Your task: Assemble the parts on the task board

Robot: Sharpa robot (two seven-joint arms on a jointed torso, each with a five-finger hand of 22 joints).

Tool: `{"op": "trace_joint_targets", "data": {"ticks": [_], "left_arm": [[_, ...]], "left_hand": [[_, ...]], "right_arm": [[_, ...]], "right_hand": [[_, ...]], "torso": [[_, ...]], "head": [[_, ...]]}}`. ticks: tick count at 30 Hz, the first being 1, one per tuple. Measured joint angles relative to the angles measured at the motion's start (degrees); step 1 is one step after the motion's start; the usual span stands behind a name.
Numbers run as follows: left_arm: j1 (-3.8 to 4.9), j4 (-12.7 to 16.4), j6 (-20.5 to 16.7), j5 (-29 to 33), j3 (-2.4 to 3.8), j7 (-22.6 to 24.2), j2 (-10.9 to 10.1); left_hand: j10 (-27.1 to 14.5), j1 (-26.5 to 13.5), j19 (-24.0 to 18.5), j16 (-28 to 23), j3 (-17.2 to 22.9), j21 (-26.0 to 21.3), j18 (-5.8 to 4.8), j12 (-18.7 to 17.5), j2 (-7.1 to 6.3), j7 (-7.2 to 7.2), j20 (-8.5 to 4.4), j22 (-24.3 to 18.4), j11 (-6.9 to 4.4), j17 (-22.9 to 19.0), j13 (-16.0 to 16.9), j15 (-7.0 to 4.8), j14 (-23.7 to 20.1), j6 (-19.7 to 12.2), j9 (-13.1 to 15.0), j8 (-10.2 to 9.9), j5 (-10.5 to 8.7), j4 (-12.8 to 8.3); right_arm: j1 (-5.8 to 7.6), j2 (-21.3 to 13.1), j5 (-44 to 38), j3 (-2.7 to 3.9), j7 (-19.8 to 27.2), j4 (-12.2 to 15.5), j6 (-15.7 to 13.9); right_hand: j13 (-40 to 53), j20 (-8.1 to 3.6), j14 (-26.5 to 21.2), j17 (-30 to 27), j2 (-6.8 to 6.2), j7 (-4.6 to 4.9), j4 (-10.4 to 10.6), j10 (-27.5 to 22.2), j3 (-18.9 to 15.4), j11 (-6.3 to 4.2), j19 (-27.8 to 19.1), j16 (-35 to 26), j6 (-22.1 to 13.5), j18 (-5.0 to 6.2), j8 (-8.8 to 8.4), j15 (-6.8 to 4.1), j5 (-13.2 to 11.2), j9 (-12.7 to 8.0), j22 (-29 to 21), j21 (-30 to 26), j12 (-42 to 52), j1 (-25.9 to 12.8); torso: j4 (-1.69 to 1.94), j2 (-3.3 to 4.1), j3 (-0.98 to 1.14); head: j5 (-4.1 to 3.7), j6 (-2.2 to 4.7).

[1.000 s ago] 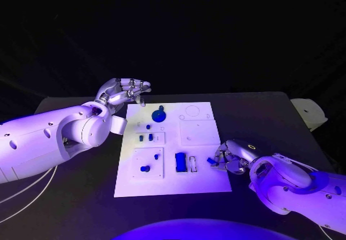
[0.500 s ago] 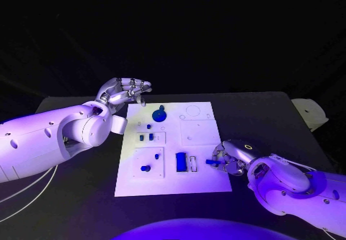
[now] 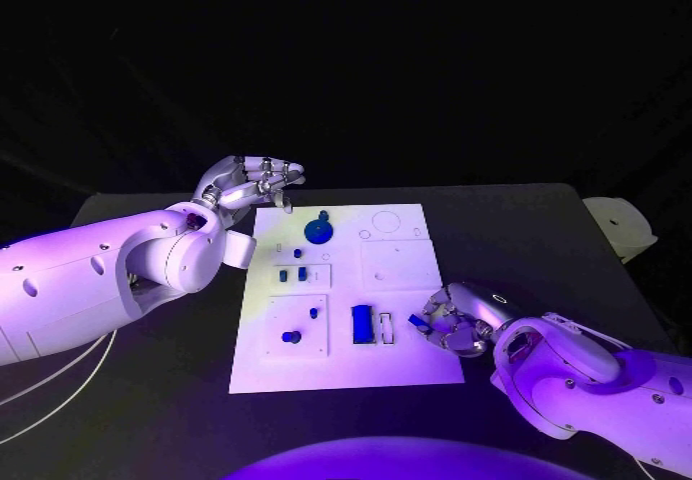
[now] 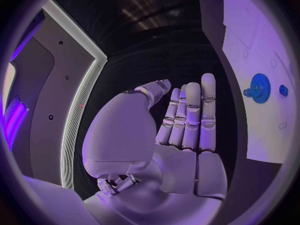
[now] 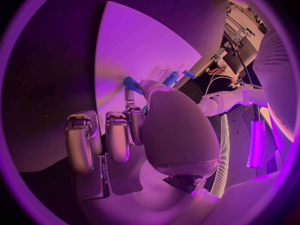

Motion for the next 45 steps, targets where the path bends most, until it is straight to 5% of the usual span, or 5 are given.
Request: {"op": "trace_joint_targets", "data": {"ticks": [13,15,31,35,45], "left_arm": [[0.0,-0.03,0.27,-0.04,0.0,-0.28,0.17],[0.0,-0.03,0.3,-0.04,0.0,-0.31,0.2],[0.0,0.04,0.47,-0.06,0.0,-0.45,0.2],[0.0,0.05,0.5,-0.07,0.0,-0.48,0.19],[0.0,0.08,0.57,-0.07,0.0,-0.54,0.19]], "left_hand": [[0.0,0.0,0.0,0.0,0.0,0.0,0.0,0.0,0.0,0.0,0.0,0.0,0.0,-0.01,0.0,0.0,0.0,0.0,-0.01,0.0,0.0,0.0],[0.0,0.0,0.0,0.0,0.0,0.0,0.0,0.0,0.0,0.0,0.0,0.0,0.0,-0.01,0.0,0.0,0.0,0.0,-0.01,0.0,0.0,0.0],[0.0,0.0,0.0,0.0,0.0,0.0,0.0,0.0,0.0,0.0,0.0,0.0,0.0,0.0,0.0,0.0,0.0,0.0,-0.02,0.0,0.0,0.0],[0.0,0.0,0.0,0.0,0.0,0.0,0.0,0.0,0.0,0.0,0.0,0.0,0.0,0.0,0.0,0.0,0.0,0.0,-0.03,0.0,0.0,0.0],[-0.21,0.0,0.0,0.0,0.0,0.0,0.0,0.0,0.0,0.0,0.0,0.0,-0.21,0.0,0.0,0.0,0.0,0.0,0.03,0.0,0.0,0.0]], "right_arm": [[0.25,2.45,6.81,0.04,0.13,0.57,-2.52],[0.25,2.92,7.44,0.04,0.13,0.44,-2.65],[0.27,5.74,9.59,0.04,-0.18,-1.05,-2.45],[0.27,6.34,9.78,0.04,-0.34,-1.28,-2.31],[0.26,6.78,10.01,0.04,-0.62,-1.81,-2.0]], "right_hand": [[0.0,0.0,0.0,0.0,-1.04,0.25,-0.94,0.0,1.58,0.0,0.0,0.0,-0.25,0.0,1.79,0.01,-0.73,0.01,-0.01,0.0,0.0,-2.23],[-0.01,0.0,0.0,0.0,-1.24,0.39,-3.5,0.0,4.45,0.0,0.0,0.0,-0.39,0.0,2.0,0.01,-1.25,0.01,-0.01,0.0,0.0,-2.74],[-0.02,0.01,0.0,0.04,-1.98,0.47,-5.0,0.01,7.15,0.0,0.0,0.0,-0.47,0.0,2.7,0.02,-2.61,0.05,-0.03,-0.04,0.0,-7.2],[-0.02,0.01,0.0,0.04,-2.26,0.47,-4.59,0.01,6.97,0.0,0.0,0.0,-0.46,0.0,2.85,0.02,-3.48,3.82,-0.03,-0.05,0.0,-8.56],[-0.03,0.01,0.0,0.03,-2.87,-0.46,-3.57,0.01,6.28,0.0,0.0,0.0,0.48,0.0,3.15,0.02,-6.43,4.3,-0.03,-0.05,0.21,-12.19]], "torso": [[-0.01,0.04,-0.02],[-0.02,0.04,-0.02],[0.03,0.09,-0.02],[0.0,0.07,0.01],[-0.1,0.04,0.03]], "head": [[0.04,-0.29],[0.03,-0.3],[0.13,-0.36],[0.2,-0.38],[0.24,-0.46]]}}
